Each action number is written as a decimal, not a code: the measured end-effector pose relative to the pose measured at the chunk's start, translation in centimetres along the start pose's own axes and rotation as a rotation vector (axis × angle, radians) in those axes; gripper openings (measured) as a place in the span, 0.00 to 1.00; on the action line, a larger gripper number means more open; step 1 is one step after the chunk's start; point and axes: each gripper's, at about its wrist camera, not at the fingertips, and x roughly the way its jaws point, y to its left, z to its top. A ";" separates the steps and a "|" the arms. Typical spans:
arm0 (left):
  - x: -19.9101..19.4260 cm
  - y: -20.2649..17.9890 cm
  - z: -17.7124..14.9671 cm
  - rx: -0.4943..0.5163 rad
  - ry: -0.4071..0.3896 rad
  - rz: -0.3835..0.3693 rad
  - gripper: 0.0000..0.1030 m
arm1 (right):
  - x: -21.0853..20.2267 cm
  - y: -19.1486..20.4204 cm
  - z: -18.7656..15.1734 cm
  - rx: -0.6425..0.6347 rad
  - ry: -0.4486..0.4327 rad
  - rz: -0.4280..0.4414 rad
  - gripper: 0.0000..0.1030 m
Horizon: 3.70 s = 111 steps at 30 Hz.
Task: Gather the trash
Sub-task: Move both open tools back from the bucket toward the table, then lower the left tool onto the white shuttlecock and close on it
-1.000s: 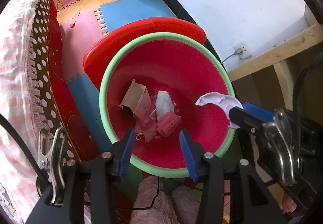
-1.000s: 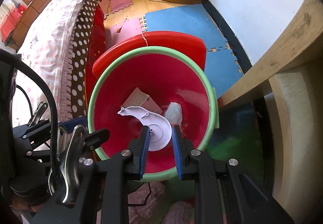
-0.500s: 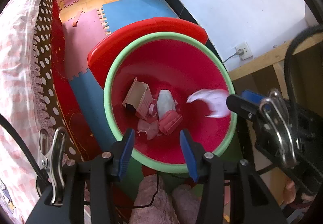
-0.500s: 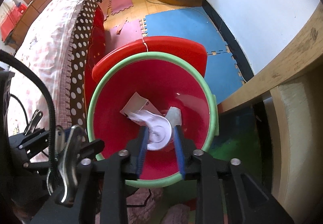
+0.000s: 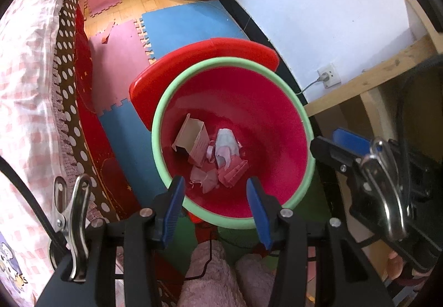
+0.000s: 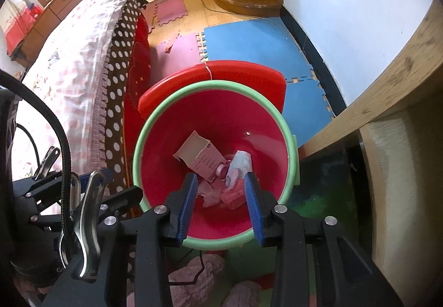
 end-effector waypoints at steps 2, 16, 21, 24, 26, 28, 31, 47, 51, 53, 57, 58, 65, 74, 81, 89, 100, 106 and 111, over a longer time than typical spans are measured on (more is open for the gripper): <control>-0.8 -0.2 0.0 0.006 -0.007 -0.003 0.47 | -0.9 0.1 -0.1 0.000 -0.011 0.006 0.35; -6.3 -1.7 -0.1 0.042 -0.055 0.002 0.47 | -6.7 1.0 -0.8 0.022 -0.091 0.038 0.35; -9.0 -2.9 0.1 0.068 -0.081 -0.003 0.47 | -9.6 1.2 -1.4 0.045 -0.132 0.049 0.35; -10.3 -3.8 0.4 0.099 -0.100 -0.011 0.47 | -11.5 1.1 -1.7 0.056 -0.158 0.050 0.35; -11.3 -4.5 0.7 0.121 -0.113 -0.019 0.47 | -12.9 0.9 -1.9 0.065 -0.180 0.046 0.35; -12.0 -5.1 0.9 0.137 -0.122 -0.024 0.47 | -14.0 0.7 -1.9 0.077 -0.202 0.042 0.35; -13.1 -6.2 1.1 0.168 -0.135 -0.032 0.47 | -15.6 0.2 -2.1 0.098 -0.234 0.036 0.35; -18.4 -13.5 1.6 0.360 -0.194 -0.119 0.47 | -23.9 -4.0 -5.5 0.278 -0.382 -0.047 0.35; -19.4 -15.8 1.6 0.417 -0.196 -0.151 0.47 | -26.0 -5.6 -7.1 0.340 -0.414 -0.081 0.35; -19.7 -17.0 1.5 0.442 -0.193 -0.165 0.47 | -26.9 -6.3 -7.9 0.364 -0.424 -0.100 0.35; -20.0 -19.9 1.1 0.498 -0.187 -0.188 0.47 | -28.7 -8.1 -9.9 0.416 -0.442 -0.136 0.35; -20.0 -20.5 0.9 0.510 -0.188 -0.191 0.47 | -29.0 -8.5 -10.3 0.424 -0.444 -0.142 0.35; -20.8 -26.0 0.2 0.576 -0.189 -0.225 0.47 | -31.6 -11.9 -13.6 0.509 -0.468 -0.187 0.35; -22.2 -32.7 -0.1 0.627 -0.223 -0.253 0.47 | -35.7 -16.5 -16.9 0.576 -0.520 -0.239 0.35; -22.4 -37.9 -0.8 0.666 -0.234 -0.257 0.47 | -38.4 -20.2 -19.3 0.625 -0.548 -0.261 0.35; -22.0 -43.6 -1.1 0.735 -0.250 -0.260 0.47 | -39.2 -23.2 -21.9 0.716 -0.562 -0.246 0.35; -19.0 -50.7 0.2 0.850 -0.246 -0.284 0.47 | -39.7 -24.9 -23.5 0.834 -0.557 -0.308 0.35; -16.3 -53.4 1.4 0.879 -0.252 -0.272 0.47 | -39.3 -25.6 -23.5 0.893 -0.554 -0.320 0.35; -14.2 -54.8 2.1 0.888 -0.239 -0.268 0.47 | -39.2 -25.7 -23.6 0.911 -0.544 -0.339 0.35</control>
